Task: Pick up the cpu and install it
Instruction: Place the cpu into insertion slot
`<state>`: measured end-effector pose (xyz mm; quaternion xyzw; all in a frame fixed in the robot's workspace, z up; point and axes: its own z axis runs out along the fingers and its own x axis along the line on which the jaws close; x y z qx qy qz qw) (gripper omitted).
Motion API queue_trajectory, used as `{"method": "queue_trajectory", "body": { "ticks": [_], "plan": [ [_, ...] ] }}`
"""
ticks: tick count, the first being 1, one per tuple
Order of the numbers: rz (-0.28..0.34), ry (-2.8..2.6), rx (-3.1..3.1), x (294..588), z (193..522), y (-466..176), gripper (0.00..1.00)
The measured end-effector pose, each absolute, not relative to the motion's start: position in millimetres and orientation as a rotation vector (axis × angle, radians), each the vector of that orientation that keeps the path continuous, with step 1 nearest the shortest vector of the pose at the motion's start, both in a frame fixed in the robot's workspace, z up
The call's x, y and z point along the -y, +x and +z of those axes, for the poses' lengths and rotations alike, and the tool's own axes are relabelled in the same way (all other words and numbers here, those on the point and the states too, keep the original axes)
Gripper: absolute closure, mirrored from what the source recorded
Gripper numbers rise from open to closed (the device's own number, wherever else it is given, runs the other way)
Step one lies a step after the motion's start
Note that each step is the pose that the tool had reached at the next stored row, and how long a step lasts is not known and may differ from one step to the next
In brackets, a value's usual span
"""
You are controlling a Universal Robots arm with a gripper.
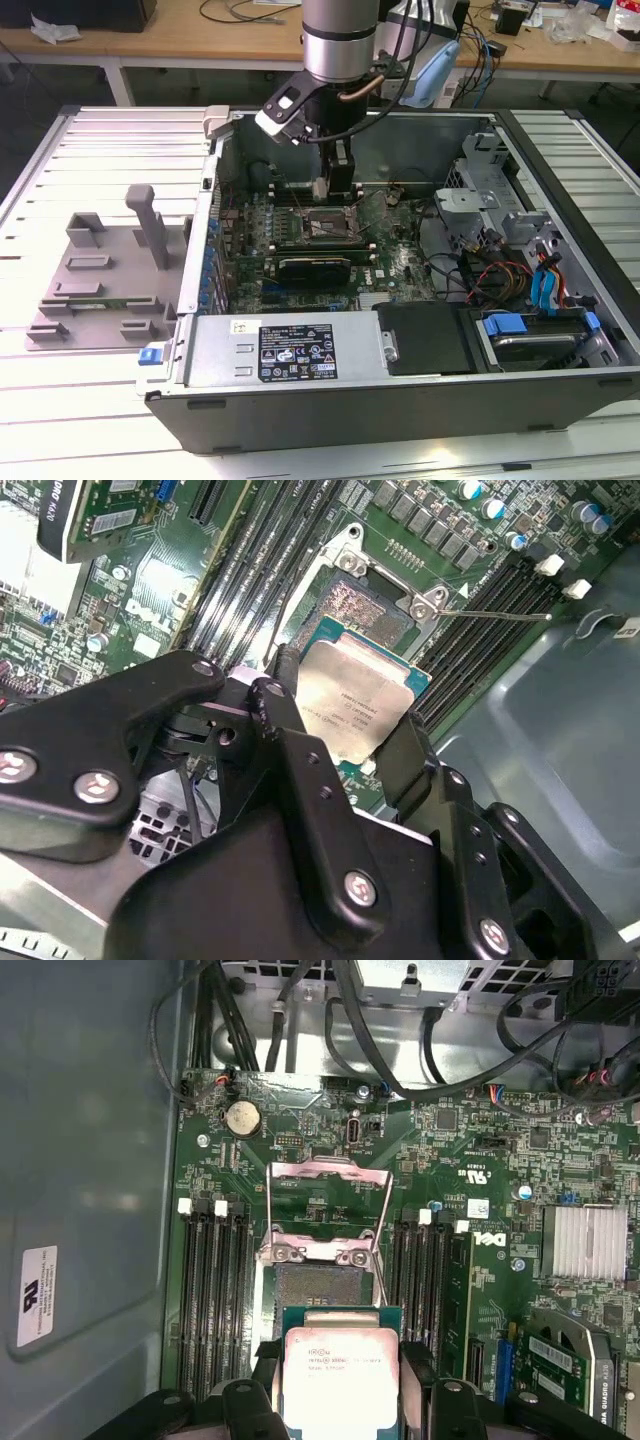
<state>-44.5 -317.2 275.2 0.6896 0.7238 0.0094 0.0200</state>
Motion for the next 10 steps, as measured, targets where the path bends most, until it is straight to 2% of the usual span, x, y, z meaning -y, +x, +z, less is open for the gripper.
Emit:
{"method": "queue_trajectory", "body": {
  "ticks": [10],
  "plan": [
    [0.029,2.14,-2.245,317.2,268.1,-44.5,0.45]
  ]
}}
